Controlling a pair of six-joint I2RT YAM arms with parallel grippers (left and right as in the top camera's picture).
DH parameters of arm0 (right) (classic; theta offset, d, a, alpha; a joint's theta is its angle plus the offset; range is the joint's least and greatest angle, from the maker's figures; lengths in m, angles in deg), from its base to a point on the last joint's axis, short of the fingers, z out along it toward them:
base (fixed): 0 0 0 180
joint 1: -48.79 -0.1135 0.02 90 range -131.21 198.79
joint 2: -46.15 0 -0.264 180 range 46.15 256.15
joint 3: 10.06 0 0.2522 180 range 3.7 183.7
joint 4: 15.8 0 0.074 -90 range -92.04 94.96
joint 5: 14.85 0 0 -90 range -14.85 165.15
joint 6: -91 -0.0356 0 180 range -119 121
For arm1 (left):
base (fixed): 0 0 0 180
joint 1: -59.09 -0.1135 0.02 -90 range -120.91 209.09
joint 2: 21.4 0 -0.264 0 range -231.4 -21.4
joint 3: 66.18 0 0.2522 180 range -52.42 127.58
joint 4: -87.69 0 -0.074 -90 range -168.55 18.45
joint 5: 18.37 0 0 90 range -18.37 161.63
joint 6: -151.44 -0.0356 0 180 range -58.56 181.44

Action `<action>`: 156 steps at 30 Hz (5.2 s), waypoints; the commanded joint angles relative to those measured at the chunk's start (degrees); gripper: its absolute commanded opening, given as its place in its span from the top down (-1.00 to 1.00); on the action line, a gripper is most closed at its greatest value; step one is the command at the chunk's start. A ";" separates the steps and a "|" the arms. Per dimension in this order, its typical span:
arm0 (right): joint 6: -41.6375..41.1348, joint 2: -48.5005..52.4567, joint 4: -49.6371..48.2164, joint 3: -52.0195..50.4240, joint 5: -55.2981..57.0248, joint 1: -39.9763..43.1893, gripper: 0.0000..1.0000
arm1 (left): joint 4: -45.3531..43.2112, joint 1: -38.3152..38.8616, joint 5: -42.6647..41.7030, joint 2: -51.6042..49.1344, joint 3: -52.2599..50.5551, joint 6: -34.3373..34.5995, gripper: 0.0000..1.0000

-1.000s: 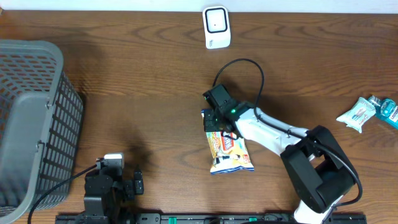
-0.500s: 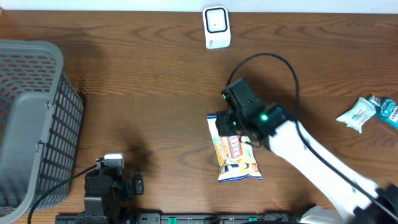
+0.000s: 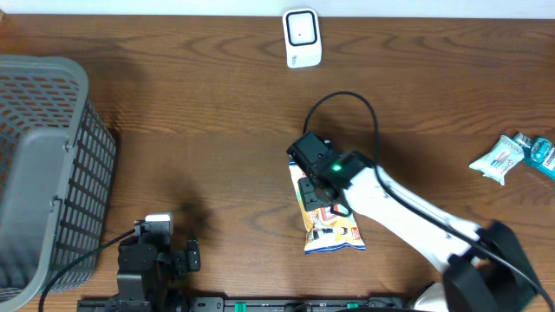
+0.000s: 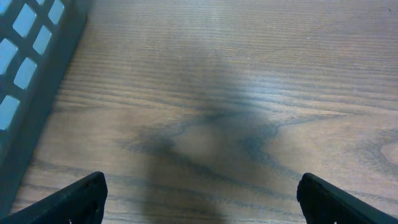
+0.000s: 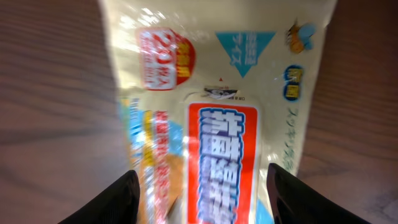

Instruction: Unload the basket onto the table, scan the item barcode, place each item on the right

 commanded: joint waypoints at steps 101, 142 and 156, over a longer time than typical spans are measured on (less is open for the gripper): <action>87.86 -37.46 -3.67 -2.54 -91.97 34.05 0.98 | 2.27 -0.24 -0.59 0.26 -0.22 0.26 -0.95; -1.68 11.39 -33.55 19.41 -26.95 23.28 0.98 | 2.27 -0.24 -0.59 0.26 -0.22 0.26 -0.95; -21.57 39.58 -16.48 62.01 -29.44 23.65 0.97 | 2.27 -0.24 -0.59 0.26 -0.22 0.26 -0.95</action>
